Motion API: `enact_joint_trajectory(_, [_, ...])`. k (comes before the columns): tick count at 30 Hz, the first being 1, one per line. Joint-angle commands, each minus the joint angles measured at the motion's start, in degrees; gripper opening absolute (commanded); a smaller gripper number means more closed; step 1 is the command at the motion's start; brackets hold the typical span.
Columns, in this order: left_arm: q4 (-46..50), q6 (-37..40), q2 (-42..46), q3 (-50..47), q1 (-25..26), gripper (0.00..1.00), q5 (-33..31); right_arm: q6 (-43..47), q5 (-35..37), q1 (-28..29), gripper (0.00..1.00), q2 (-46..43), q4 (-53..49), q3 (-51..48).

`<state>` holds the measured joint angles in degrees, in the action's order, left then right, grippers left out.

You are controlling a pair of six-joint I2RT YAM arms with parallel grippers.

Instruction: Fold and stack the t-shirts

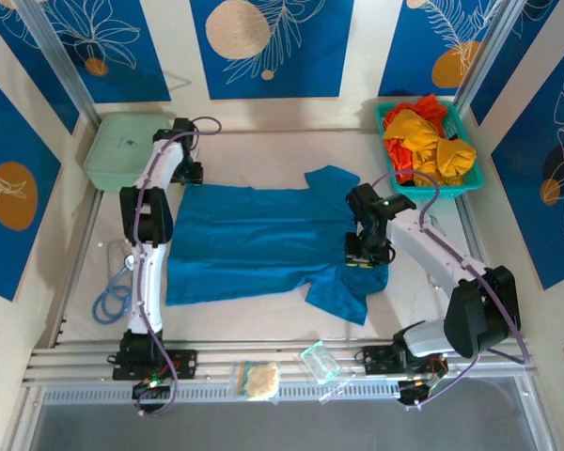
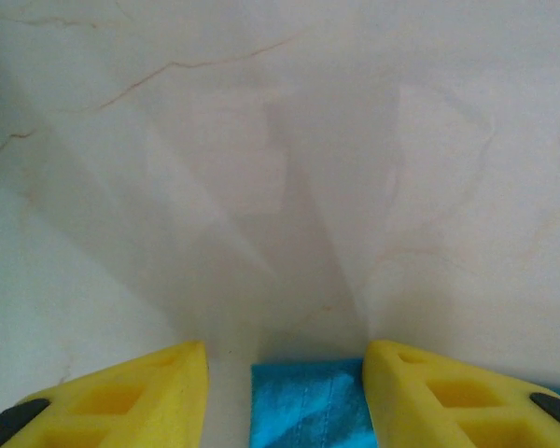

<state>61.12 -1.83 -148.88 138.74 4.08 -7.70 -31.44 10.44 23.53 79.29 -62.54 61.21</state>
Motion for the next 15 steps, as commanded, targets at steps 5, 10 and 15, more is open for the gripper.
enact_joint_trajectory(5, [5.27, 2.09, -2.77, 0.21, -1.22, 0.42, 4.19, 1.45, -1.52, -1.63, 0.27, -0.28, -0.99, 2.18])
enact_joint_trajectory(10, [2.78, 1.23, 0.18, -5.02, -1.10, 0.32, 6.46, 3.84, -2.70, -4.59, 0.27, 2.12, 0.56, 6.04])
enact_joint_trajectory(15, [2.35, 0.53, 0.79, -6.72, -1.09, 0.01, 6.47, 6.31, -2.69, -6.82, 0.27, 5.09, 0.89, 11.14])
